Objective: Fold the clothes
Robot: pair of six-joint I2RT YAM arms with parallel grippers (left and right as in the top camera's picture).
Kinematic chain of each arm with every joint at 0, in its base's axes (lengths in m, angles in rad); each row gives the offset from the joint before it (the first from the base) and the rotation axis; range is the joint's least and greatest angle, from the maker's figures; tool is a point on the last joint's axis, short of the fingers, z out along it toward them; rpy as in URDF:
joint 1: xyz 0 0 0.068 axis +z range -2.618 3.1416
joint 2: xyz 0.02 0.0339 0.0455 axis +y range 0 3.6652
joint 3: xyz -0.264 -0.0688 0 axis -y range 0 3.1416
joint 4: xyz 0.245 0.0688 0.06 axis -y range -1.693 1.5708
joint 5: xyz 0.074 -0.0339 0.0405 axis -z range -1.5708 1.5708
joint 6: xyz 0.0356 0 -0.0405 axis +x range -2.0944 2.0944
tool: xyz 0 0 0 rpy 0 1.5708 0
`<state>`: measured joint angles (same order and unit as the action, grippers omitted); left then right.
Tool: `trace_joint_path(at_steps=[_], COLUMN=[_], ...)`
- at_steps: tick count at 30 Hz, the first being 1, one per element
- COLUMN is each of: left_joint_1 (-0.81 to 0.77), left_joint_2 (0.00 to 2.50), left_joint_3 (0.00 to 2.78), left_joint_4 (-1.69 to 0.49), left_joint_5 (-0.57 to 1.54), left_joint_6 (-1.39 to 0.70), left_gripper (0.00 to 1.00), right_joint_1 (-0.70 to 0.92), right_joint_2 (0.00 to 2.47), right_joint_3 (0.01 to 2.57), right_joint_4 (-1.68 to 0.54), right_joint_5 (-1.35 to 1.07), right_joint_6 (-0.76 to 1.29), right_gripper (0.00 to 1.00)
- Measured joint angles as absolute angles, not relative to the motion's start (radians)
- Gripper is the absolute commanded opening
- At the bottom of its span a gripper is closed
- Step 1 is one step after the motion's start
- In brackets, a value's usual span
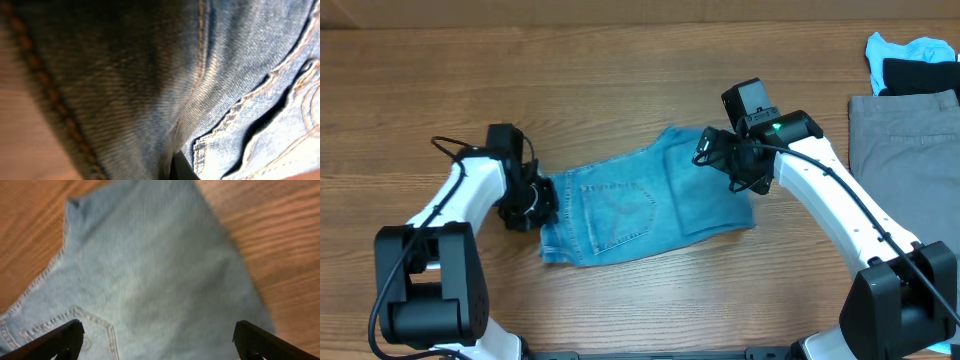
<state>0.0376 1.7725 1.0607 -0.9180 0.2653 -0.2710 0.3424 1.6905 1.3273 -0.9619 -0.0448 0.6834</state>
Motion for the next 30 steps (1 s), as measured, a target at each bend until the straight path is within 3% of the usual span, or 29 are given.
trace_joint_path(at_steps=[13,23,30], left_joint_1=[0.061,-0.197,-0.36], left_joint_2=[1.792,1.792,1.792], left_joint_3=[1.666,1.705,1.706], left_joint_4=[-1.408,-1.372,-1.277], left_joint_5=[-0.044,-0.029,0.027], left_joint_6=[-0.369,-0.399,-0.44], left_gripper=[0.04,0.05,0.1], right_joint_1=[0.482,0.486,0.486], right_joint_2=[1.858,1.987,1.995], right_joint_3=[1.325,1.322,1.322], right_joint_4=[-0.726,-0.67,-0.655], right_joint_5=[-0.112,-0.177,-0.184], right_joint_6=[0.683,0.683,0.683], right_gripper=[1.0,1.0,1.0])
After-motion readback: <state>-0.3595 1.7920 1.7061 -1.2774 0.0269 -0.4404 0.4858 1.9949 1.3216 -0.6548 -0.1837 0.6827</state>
